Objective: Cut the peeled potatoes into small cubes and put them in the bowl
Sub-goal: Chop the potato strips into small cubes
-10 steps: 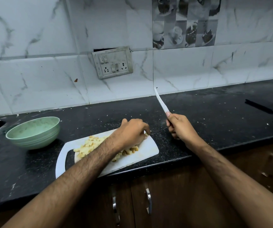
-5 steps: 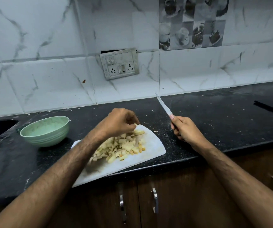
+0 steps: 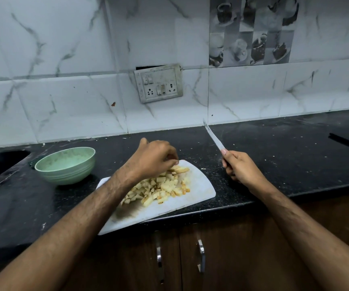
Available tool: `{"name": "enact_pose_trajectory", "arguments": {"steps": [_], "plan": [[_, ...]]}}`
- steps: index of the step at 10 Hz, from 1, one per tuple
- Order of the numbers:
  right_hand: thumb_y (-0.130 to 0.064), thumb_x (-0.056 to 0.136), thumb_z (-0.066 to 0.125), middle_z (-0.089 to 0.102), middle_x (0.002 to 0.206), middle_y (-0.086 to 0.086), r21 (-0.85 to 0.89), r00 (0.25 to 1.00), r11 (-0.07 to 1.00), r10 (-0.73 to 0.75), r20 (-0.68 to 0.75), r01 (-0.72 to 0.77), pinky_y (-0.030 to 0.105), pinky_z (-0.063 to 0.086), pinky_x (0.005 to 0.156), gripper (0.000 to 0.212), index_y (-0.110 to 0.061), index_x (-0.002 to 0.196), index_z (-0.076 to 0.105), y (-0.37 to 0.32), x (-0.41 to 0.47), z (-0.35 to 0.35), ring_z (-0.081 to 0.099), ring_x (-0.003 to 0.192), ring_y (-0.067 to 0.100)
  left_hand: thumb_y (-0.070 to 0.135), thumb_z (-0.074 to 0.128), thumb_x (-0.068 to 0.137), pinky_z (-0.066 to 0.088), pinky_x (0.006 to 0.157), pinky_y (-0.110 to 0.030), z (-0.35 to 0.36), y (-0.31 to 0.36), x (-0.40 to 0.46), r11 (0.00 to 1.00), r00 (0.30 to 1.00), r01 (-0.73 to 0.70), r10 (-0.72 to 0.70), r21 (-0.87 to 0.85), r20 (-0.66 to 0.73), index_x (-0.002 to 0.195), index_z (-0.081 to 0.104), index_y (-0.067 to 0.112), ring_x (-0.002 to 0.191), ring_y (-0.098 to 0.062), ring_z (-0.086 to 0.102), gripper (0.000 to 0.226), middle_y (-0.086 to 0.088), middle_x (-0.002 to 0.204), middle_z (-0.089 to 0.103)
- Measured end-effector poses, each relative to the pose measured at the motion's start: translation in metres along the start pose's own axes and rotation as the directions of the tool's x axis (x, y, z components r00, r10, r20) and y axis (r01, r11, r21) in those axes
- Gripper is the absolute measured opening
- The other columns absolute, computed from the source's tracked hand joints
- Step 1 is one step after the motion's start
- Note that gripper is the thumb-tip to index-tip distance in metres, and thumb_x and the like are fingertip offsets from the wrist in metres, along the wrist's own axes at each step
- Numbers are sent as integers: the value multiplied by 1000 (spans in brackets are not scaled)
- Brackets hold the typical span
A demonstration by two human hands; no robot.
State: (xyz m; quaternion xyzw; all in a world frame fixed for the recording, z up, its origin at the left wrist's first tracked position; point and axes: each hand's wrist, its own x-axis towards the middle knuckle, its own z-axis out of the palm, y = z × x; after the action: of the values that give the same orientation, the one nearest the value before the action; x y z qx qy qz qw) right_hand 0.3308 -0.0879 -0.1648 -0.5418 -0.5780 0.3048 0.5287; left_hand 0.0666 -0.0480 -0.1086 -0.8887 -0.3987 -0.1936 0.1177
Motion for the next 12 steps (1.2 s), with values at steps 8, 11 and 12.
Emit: {"name": "enact_pose_trajectory", "arguments": {"steps": [8,11,12], "plan": [[-47,101,47,39,47,-5,-21,1000,1000,-7,-1,6,22,27,42,48,-14,67,52,7,6,0,31,43,11,40,58,98,25,96,-46,27,10,26,993,965,-18,-12,113,260,117,67,35,114,-12,48,22,13,103,46],[-47,101,47,39,46,-7,-23,1000,1000,-7,-1,7,21,27,42,48,-13,67,52,7,6,-1,31,43,10,30,67,92,20,84,-40,34,9,35,998,974,-64,67,-21,216,95,68,34,97,0,53,5,20,95,62],[-47,101,47,40,46,-7,-30,1000,1000,-11,-1,11,21,28,43,48,-13,67,52,7,5,-1,32,43,10,25,65,93,18,79,-38,33,6,34,995,970,-90,97,-40,224,100,68,34,94,7,53,12,22,98,63]]}}
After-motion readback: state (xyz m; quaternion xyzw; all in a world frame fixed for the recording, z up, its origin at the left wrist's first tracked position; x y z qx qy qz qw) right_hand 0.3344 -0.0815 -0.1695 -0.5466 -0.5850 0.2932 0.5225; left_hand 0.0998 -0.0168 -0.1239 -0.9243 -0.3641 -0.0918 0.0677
